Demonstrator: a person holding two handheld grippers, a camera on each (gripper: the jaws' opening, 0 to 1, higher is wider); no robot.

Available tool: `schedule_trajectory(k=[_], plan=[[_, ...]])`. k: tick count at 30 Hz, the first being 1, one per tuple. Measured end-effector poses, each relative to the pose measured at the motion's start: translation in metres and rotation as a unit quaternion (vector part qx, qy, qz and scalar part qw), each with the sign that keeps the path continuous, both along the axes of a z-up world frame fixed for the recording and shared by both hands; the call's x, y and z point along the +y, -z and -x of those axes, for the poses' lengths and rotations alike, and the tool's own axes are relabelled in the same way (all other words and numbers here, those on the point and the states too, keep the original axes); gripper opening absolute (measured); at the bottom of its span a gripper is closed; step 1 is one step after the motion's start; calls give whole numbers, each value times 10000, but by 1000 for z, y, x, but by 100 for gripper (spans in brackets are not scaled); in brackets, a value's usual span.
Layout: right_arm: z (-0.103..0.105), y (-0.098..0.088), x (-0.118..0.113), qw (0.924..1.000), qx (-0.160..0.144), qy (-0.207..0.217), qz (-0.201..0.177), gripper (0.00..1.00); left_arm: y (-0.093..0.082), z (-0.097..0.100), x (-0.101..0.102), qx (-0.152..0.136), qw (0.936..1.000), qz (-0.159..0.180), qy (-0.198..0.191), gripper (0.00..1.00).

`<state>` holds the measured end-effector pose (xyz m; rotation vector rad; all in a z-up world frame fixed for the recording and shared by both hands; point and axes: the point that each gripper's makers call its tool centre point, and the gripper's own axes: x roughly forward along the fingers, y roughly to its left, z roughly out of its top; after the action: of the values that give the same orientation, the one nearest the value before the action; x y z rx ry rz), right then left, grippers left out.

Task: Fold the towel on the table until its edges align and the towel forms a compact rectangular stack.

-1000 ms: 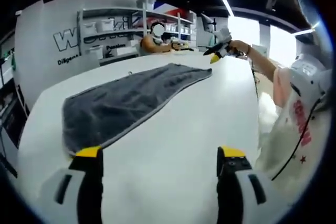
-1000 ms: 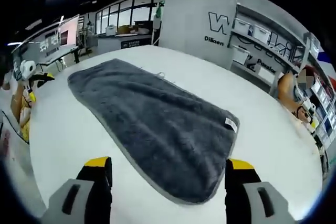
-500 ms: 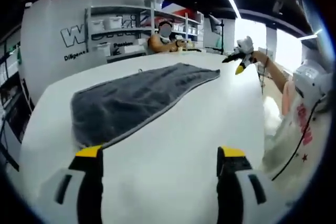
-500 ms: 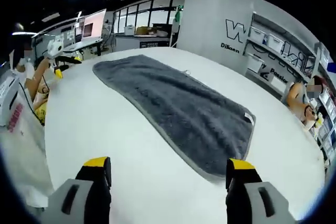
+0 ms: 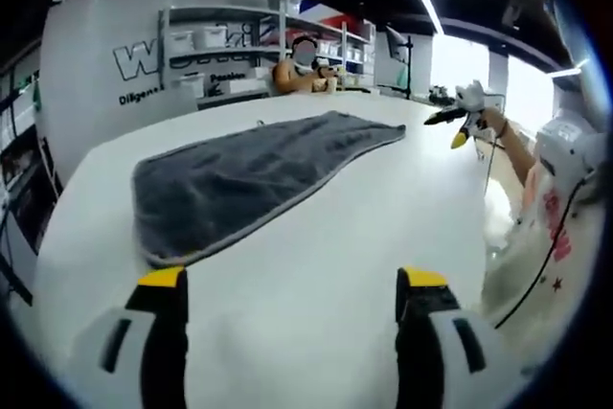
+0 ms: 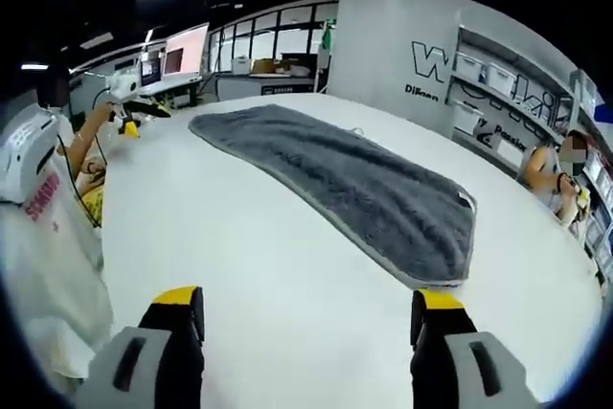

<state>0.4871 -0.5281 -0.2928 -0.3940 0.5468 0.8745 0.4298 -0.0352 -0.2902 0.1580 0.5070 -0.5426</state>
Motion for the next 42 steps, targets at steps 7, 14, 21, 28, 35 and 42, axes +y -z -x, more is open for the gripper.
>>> schedule_trajectory(k=[7, 14, 21, 28, 35, 42], plan=[[2, 3, -5, 10000, -74, -37, 14, 82, 2, 0, 6, 31, 10000, 8, -82, 94], [5, 4, -3, 9998, -70, -159, 75, 82, 2, 1, 7, 46, 10000, -8, -70, 94], [12, 0, -3, 9996, -148, -241, 52, 85, 2, 3, 12, 32, 9999, -18, -139, 94], [11, 5, -10, 9995, -181, -242, 65, 85, 2, 2, 17, 33, 9998, -7, -218, 94], [15, 8, -11, 9995, -123, -291, 38, 82, 2, 3, 19, 17, 9997, 16, -231, 94], [17, 8, -11, 9996, -146, -251, 24, 82, 2, 1, 20, -18, 9997, 21, -235, 94]])
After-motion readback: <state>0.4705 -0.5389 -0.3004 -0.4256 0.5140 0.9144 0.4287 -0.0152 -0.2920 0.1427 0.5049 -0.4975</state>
